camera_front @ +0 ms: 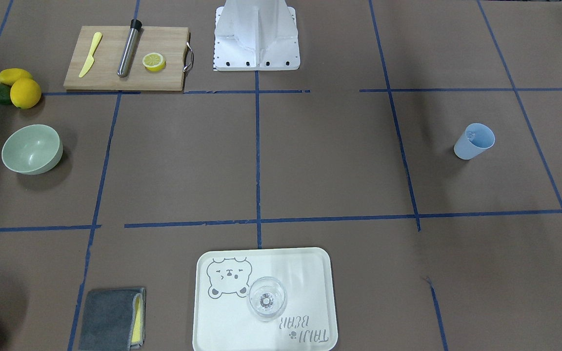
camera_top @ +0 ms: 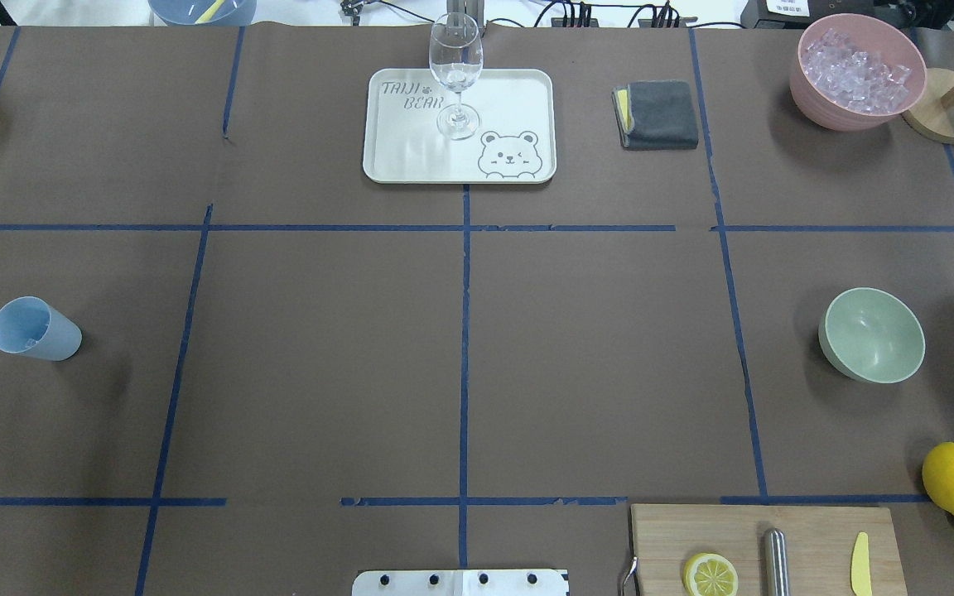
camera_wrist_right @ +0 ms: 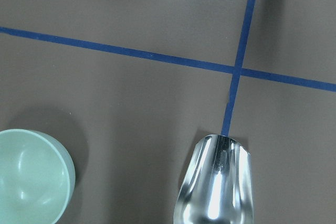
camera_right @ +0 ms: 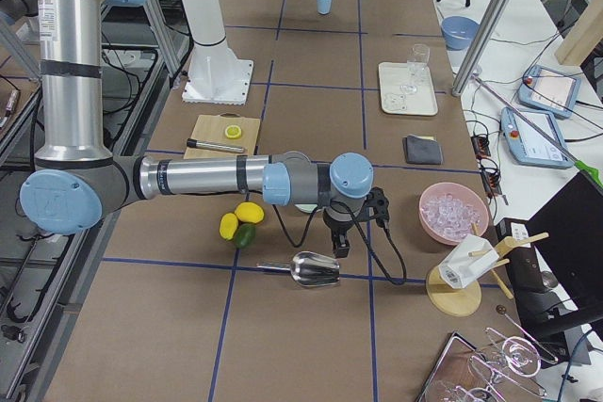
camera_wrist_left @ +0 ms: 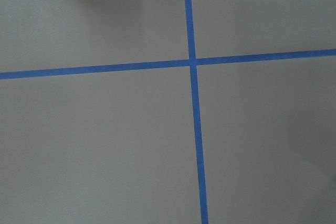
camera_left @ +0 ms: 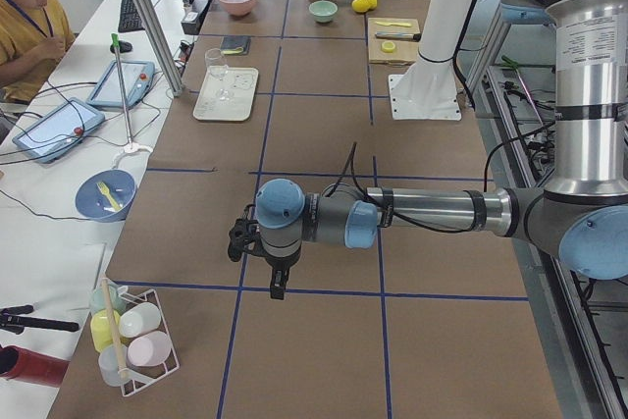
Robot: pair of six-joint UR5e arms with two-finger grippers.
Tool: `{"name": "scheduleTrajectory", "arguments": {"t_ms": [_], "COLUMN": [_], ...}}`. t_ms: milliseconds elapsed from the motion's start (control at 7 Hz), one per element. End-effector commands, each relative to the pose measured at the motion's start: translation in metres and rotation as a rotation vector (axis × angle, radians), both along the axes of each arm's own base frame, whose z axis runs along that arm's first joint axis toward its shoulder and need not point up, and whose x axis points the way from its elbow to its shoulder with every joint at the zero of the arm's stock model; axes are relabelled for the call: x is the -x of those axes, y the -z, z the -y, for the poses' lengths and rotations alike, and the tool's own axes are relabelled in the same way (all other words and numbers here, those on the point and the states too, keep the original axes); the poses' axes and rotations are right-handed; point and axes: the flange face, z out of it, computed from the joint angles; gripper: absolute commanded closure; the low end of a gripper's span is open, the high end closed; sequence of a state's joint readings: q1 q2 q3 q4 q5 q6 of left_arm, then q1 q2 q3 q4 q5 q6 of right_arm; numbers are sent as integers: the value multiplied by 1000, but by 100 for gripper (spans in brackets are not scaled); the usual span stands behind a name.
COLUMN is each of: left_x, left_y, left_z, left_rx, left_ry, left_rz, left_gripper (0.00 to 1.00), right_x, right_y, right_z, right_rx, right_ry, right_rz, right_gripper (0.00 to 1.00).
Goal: Pour ice into bowl
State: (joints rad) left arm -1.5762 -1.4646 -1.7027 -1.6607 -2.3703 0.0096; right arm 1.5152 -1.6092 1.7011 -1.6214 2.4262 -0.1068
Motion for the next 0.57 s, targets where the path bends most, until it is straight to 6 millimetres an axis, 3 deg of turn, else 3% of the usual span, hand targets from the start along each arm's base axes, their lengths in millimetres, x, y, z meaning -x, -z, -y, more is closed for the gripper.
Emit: {"name": "scheduleTrajectory", "arguments": {"t_ms": [0,429], "left_x": [-4,-7], "left_y": [21,14], "left_z": [4,7], "left_rx": [-50,-31], "left_ry": [-10,-13], "left_rz": [-1,3], "left_gripper": [0,0], "right_x": [-1,-1], "right_y": [16,19], "right_z": [12,12], "right_rx": [-32,-52], "right_ry": [-5,-5], "right_rz": [-17,-18], "right_gripper": [0,0]}}
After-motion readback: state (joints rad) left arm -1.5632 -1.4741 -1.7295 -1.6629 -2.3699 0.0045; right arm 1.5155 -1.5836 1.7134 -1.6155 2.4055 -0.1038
